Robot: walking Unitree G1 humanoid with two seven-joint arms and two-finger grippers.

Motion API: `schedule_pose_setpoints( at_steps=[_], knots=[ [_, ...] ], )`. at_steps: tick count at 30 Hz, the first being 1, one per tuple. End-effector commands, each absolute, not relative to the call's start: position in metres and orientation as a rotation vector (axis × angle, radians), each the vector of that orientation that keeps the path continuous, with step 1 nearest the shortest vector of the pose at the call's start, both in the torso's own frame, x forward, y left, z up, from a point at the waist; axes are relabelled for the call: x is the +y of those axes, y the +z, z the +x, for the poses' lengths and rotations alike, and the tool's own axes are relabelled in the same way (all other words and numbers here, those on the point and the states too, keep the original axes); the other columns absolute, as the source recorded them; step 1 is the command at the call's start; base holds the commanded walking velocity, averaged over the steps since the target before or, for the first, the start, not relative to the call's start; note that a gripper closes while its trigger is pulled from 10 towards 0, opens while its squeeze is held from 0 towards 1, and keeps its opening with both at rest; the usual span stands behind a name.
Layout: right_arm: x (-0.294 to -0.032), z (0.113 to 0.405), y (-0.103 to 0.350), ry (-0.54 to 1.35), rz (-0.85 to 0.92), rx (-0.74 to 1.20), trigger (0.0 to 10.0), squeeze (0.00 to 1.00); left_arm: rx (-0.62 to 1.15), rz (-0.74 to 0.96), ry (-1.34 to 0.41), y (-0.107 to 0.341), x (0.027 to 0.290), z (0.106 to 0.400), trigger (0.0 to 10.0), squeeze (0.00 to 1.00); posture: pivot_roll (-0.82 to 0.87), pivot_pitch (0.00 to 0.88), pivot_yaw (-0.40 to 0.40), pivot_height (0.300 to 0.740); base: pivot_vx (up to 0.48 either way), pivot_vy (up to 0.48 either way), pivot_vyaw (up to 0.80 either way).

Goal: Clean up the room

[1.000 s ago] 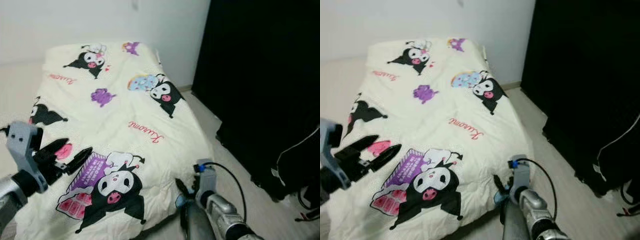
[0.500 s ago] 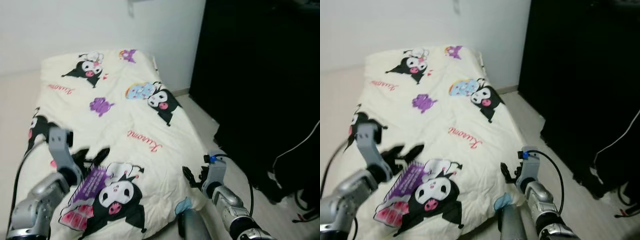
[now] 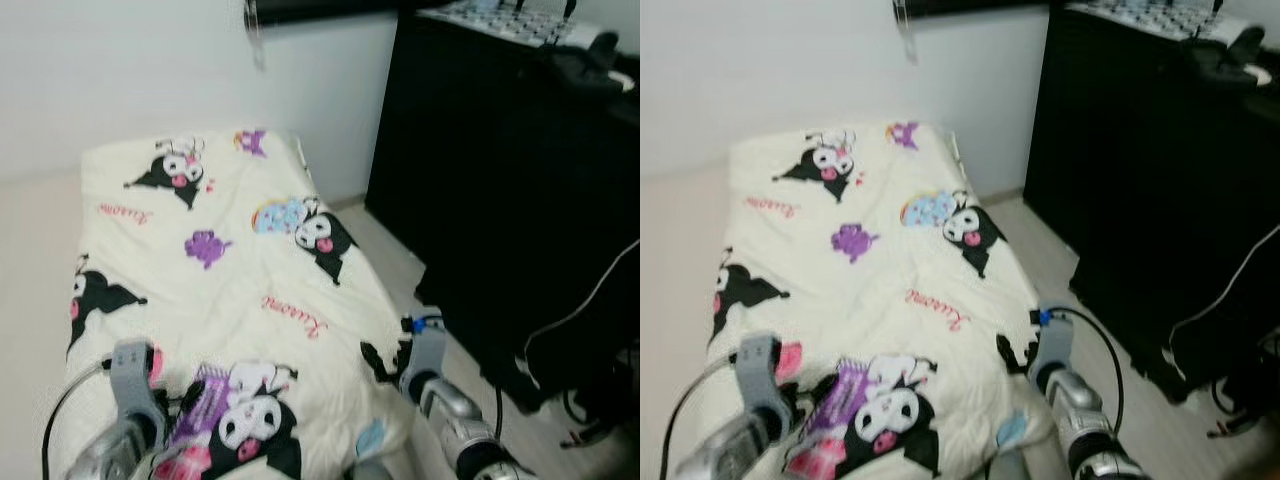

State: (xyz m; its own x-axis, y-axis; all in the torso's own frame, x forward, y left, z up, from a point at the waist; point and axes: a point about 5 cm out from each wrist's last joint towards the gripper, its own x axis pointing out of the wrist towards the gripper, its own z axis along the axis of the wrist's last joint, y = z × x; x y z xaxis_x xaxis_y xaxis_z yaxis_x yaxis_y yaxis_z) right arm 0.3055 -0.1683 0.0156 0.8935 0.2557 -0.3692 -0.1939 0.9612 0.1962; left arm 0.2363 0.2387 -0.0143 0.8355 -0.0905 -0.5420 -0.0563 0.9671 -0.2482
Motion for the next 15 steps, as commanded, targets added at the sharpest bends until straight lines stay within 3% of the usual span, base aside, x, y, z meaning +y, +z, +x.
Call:
schedule_pose_setpoints(
  at_steps=[1,10,15],
  knots=[
    [-0.168,0.299,0.008,0.234,0.154,0.432,10.0,0.00,0.650,-0.243,-0.002,-0.030,0.238,0.222,10.0,0.00,-0.09,0.098,-0.003,0.694,0.000,0.000,0.00],
    [-0.167,0.296,0.004,0.230,0.155,0.452,10.0,0.00,1.003,-0.176,0.051,-0.089,0.234,0.136,10.0,0.00,-0.09,0.092,-0.003,0.724,0.000,0.000,0.00],
    [-0.166,0.294,0.002,0.229,0.154,0.461,10.0,0.00,1.080,-0.158,0.047,-0.098,0.233,0.115,10.0,0.00,-0.09,0.091,-0.003,0.739,0.000,0.000,0.00]
  ],
)
